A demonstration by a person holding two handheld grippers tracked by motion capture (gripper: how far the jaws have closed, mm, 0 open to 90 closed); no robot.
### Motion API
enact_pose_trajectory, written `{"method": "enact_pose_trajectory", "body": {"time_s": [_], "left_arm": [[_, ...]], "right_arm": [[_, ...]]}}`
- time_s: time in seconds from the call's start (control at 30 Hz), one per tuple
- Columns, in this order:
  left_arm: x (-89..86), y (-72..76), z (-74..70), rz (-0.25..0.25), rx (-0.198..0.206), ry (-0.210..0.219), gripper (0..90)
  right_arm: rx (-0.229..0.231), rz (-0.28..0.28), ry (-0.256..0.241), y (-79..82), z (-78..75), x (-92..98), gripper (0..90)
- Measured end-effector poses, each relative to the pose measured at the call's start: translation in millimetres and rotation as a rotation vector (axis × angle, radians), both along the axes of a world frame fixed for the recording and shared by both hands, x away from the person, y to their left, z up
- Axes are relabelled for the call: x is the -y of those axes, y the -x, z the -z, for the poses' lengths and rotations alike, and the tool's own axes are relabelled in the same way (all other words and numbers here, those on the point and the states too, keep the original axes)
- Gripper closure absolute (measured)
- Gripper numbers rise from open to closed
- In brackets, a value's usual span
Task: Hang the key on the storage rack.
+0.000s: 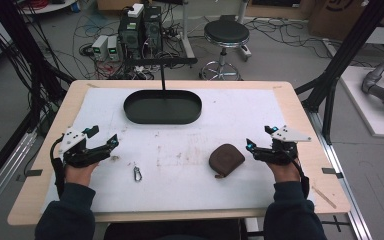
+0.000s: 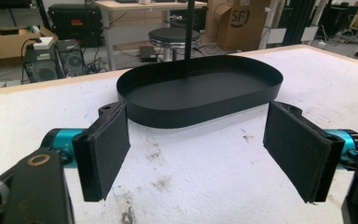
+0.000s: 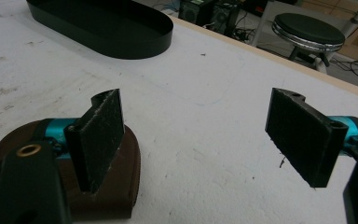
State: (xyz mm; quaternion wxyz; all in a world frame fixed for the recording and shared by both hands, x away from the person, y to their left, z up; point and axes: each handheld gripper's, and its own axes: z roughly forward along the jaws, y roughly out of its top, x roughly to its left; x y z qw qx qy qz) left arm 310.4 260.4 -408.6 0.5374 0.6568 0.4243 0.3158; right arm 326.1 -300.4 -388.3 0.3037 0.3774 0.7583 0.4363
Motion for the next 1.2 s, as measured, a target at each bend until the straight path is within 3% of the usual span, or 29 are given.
{"method": "enact_pose_trajectory", "body": {"time_s": [0.37,0.7,0.97,1.03,1.2], "left_arm": [[2.8,-1.2,2.9,-0.008,-0.021,-0.011,23.4],[12.1,10.1,-2.8,0.051,-0.029,-0.012,29.0],[31.2,12.8,0.6,0.082,-0.131,-0.037,38.7],[37.6,12.4,2.9,0.123,-0.173,-0.053,48.1],[45.2,16.4,4.6,0.129,-0.228,-0.065,49.8]], "right_arm": [[-0.007,-0.002,-0.017,0.4,1.3,1.5,19.7],[-0.001,0.009,0.003,2.3,0.1,-1.9,19.8],[0.005,0.027,-0.002,3.1,-0.1,-0.2,19.8],[-0.002,0.021,0.004,1.7,1.9,-1.2,19.8],[-0.006,0.022,0.002,0.2,3.6,0.7,19.8]]}}
